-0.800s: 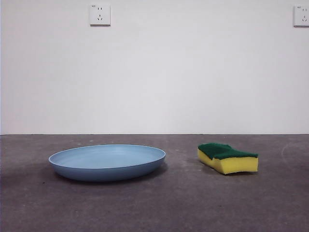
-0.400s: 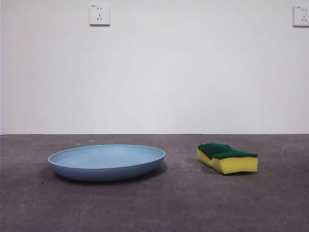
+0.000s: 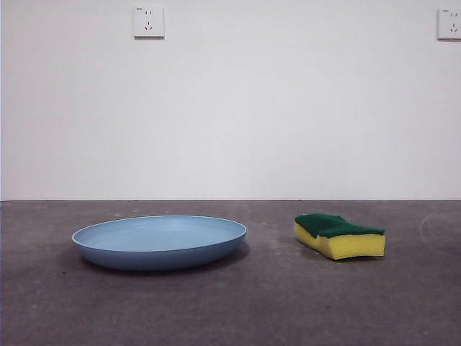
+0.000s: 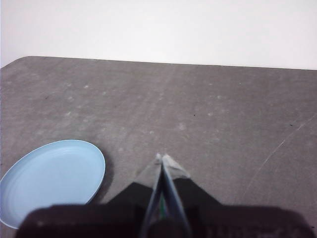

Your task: Pick up the plate,pick up the cloth,clean the plate with the cloth

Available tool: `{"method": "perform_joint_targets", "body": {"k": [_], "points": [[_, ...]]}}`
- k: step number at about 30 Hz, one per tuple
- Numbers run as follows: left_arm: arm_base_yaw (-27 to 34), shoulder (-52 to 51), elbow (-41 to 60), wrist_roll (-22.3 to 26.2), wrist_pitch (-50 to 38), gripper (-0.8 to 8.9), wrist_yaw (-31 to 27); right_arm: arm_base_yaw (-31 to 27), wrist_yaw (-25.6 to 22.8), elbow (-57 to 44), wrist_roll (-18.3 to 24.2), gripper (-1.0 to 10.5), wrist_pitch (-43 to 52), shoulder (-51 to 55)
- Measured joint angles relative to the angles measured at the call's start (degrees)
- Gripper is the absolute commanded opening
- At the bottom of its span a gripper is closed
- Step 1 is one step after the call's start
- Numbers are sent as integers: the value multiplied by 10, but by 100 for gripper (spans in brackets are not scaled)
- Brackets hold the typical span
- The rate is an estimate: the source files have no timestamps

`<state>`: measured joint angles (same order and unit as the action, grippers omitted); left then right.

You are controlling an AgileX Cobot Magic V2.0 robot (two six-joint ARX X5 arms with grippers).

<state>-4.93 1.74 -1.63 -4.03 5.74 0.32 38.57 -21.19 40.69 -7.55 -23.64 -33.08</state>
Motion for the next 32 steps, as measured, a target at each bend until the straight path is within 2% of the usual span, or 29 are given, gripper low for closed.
{"method": "perform_joint_targets", "body": {"k": [8, 32], "points": [[0, -15, 6, -1, 49, -3, -8, 0, 0, 0, 0, 1, 0, 0], [0, -15, 6, -1, 49, -3, -2, 0, 0, 0, 0, 1, 0, 0]]}}
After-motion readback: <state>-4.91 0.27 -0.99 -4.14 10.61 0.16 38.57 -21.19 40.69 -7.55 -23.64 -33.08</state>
